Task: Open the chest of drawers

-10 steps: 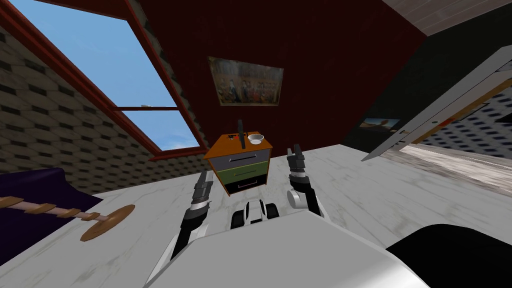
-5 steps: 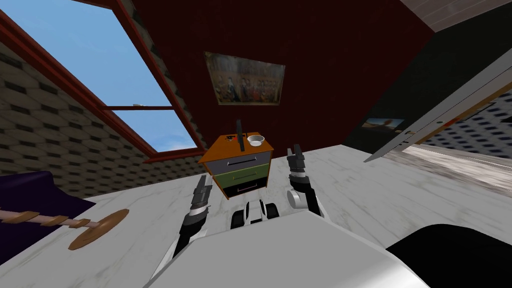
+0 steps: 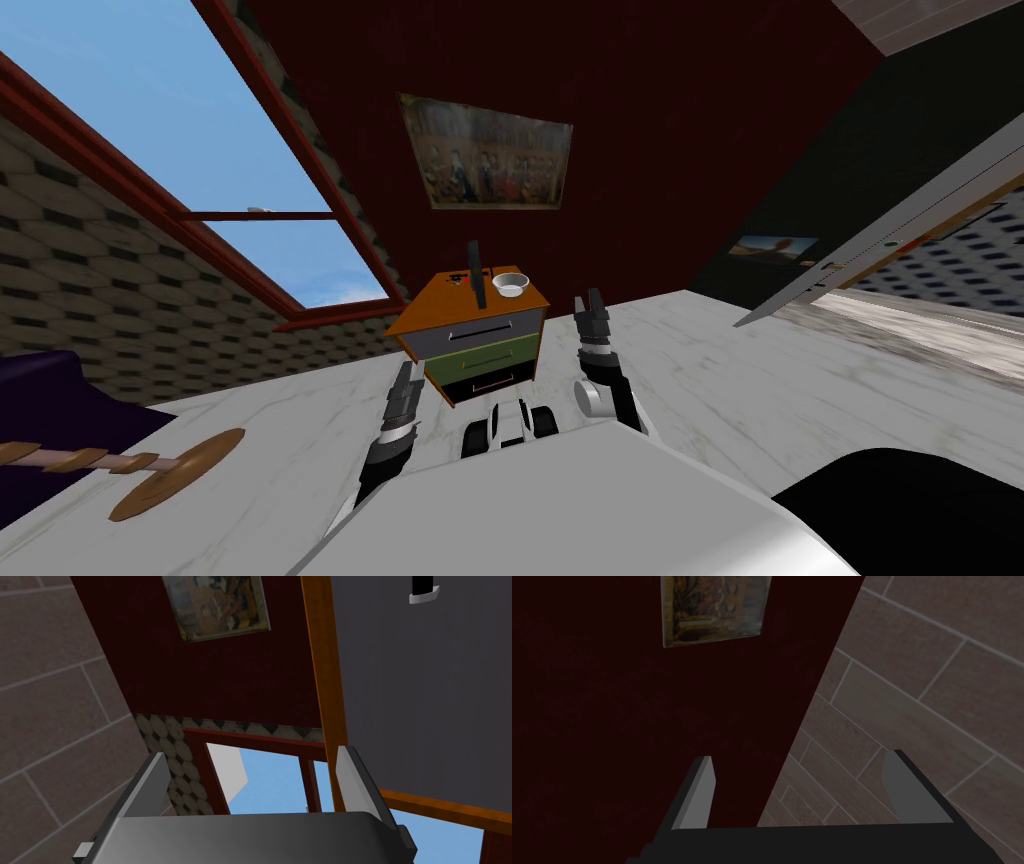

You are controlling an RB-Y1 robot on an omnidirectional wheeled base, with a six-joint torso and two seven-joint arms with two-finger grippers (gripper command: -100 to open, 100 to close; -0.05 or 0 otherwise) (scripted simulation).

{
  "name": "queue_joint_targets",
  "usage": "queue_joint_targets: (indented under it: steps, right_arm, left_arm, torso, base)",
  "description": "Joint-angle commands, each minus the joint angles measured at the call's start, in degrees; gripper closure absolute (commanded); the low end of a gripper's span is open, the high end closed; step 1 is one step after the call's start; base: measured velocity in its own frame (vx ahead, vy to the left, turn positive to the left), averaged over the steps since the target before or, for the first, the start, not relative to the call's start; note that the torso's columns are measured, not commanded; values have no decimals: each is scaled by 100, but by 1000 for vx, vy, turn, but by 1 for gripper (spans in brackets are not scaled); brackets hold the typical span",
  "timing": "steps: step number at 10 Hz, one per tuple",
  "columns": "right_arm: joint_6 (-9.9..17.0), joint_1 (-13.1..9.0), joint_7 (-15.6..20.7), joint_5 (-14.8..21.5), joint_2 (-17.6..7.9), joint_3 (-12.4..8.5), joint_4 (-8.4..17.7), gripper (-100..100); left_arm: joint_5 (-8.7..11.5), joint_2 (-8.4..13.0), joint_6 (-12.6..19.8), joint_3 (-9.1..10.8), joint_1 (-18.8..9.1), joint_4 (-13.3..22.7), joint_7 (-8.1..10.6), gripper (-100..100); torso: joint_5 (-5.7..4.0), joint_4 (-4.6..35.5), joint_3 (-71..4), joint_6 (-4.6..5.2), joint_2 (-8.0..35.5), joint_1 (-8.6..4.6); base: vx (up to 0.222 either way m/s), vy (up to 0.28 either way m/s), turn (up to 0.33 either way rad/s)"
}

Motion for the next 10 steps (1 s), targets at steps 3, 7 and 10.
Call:
queue_joint_targets:
  steps: [3, 7, 10]
  right_arm:
    - [0, 0, 0, 0, 0, 0, 0, 0]
    - [0, 0, 0, 0, 0, 0, 0, 0]
    - [0, 0, 0, 0, 0, 0, 0, 0]
  left_arm:
    - [-21, -58, -630, 57, -6, 721, 75, -100]
    - [-32, -100, -962, 88, -14, 1162, 113, -100]
    - [-48, -192, -1426, 132, -26, 1697, 167, -100]
  torso:
    - [-3, 1, 3, 0, 5, -7]
    - [0, 1, 1, 0, 2, 2]
    - [-3, -2, -5, 0, -8, -10]
  base:
    - [96, -28, -1]
    - [97, -19, -1]
    - [98, -20, -2]
